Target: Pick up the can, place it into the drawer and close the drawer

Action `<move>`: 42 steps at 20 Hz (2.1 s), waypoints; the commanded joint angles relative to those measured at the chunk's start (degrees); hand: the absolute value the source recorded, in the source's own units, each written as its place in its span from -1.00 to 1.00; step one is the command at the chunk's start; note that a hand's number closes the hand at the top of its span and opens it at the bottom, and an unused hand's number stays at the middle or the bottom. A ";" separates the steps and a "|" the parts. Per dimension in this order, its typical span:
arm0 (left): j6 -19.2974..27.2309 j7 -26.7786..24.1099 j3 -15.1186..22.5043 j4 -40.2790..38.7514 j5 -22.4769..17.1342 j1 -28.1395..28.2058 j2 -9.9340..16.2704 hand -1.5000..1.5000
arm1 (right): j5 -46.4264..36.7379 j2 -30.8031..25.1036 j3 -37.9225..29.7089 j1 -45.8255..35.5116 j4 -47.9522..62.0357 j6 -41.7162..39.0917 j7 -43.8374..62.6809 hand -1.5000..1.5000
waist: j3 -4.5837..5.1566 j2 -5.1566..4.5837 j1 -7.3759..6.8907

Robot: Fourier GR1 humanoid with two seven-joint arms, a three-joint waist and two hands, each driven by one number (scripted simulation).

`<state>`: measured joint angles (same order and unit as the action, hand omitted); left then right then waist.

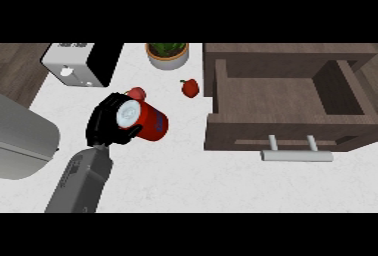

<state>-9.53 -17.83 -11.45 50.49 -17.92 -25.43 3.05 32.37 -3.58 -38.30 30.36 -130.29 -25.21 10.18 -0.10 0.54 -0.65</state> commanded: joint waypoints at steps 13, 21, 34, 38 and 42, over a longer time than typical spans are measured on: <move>24.56 27.83 11.82 31.41 3.96 -7.05 -2.34 1.00 | 0.34 2.67 -0.43 -0.65 -0.78 -1.70 0.64 -1.00 | 0.06 -0.35 1.10; 27.79 28.91 10.10 24.87 4.83 -17.88 -1.81 1.00 | 1.56 0.92 -1.13 -2.97 -4.31 0.35 7.40 -1.00 | 0.11 -0.55 1.35; 38.93 29.62 15.46 10.30 2.29 -36.04 -3.05 1.00 | -1.37 1.76 -1.41 -6.88 2.80 -1.22 2.96 -1.00 | 0.07 -0.61 1.67; 39.36 25.08 16.14 2.46 -0.08 -41.58 -3.05 1.00 | -0.82 2.22 -1.64 -5.90 0.33 -1.85 3.84 -1.00 | 0.07 -0.80 2.34; 42.92 24.88 19.95 -2.84 -5.75 -47.03 -3.05 1.00 | -4.15 3.51 2.08 -8.95 -1.16 0.31 5.10 -1.00 | 0.07 -0.98 2.74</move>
<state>32.58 8.14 8.03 53.64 -20.14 -67.13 0.01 30.54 -0.98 -38.38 23.72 -129.96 -26.44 14.05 -0.04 -0.25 1.82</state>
